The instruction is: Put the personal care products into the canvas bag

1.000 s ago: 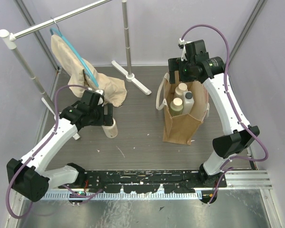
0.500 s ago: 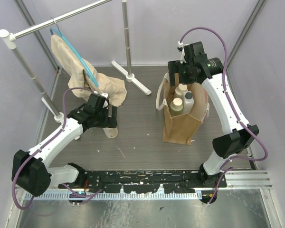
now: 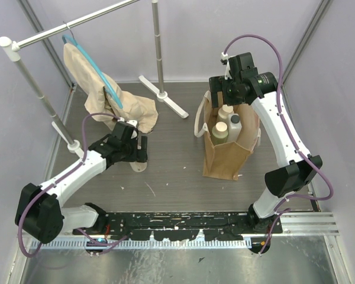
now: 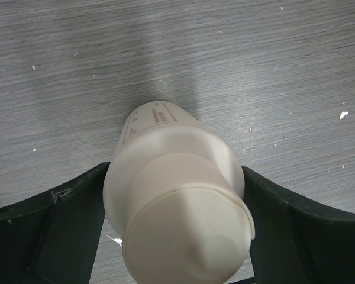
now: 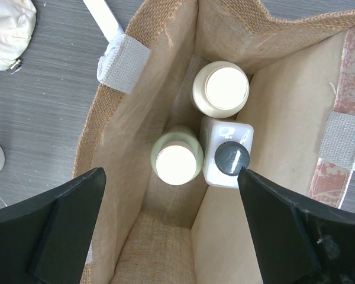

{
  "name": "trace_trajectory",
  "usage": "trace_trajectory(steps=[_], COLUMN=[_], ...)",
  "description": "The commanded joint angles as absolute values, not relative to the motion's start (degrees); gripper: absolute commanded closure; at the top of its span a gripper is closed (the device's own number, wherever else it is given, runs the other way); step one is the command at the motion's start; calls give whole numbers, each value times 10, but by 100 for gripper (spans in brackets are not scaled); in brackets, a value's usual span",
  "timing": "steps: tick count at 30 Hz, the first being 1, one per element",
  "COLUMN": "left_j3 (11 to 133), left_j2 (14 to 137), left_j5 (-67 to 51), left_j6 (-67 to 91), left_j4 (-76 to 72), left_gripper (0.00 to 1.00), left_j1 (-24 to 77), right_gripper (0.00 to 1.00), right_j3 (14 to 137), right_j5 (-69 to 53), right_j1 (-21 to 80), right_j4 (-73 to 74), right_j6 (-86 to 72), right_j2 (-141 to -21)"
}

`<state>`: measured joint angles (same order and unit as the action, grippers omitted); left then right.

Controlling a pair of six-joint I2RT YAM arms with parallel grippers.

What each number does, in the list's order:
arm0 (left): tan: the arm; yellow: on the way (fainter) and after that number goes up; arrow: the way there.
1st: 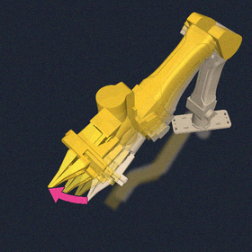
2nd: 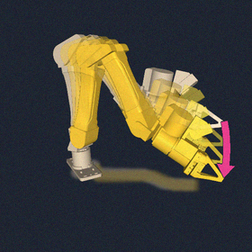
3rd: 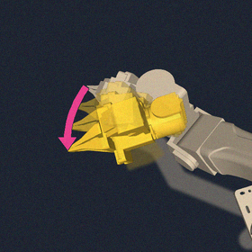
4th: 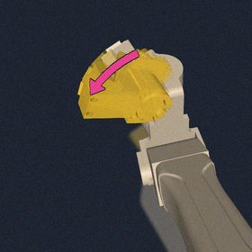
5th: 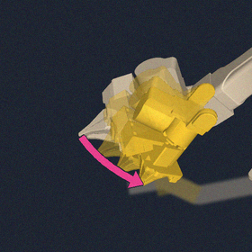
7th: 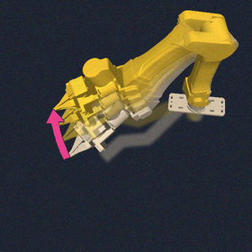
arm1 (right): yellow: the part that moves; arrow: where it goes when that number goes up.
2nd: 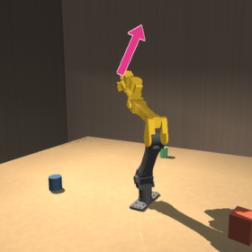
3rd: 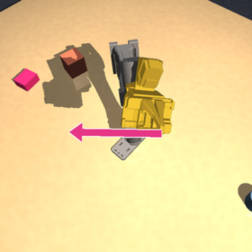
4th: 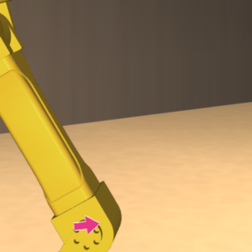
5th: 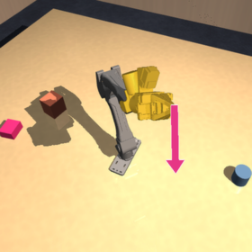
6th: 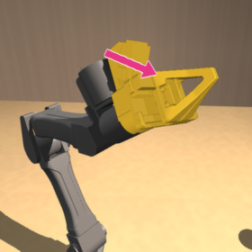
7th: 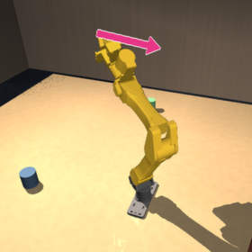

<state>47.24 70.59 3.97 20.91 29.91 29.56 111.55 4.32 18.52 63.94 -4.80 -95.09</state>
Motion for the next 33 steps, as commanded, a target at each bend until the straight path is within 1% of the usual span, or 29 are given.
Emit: trace_trajectory(steps=[1, 6, 14, 15, 20, 25, 33], left_j3=[458, 448, 463, 468, 492, 533, 627], left_j2=[708, 702, 663, 659, 637, 635, 654], left_j5=[40, 40, 40, 39, 29, 47, 60], left_j6=[213, 213, 214, 215, 220, 205, 194], left_j4=[252, 238, 268, 273, 298, 331, 362], left_gripper=[12, 30, 68, 72, 82, 87, 92], left_j1=[303, 305, 308, 308, 320, 354, 403], right_gripper=[0, 0, 0, 0, 0, 0, 0], right_j3=[1125, 1126, 1127, 1127, 1130, 1133, 1019], right_j5=[44, 44, 40, 39, 33, 52, 55], right_j1=[182, 182, 183, 182, 183, 188, 196], right_j4=[634, 636, 641, 642, 666, 730, 725], right_j6=[-43, -43, -44, -44, -40, -23, -34], right_j2=[-925, -928, -936, -936, -944, -947, -886])
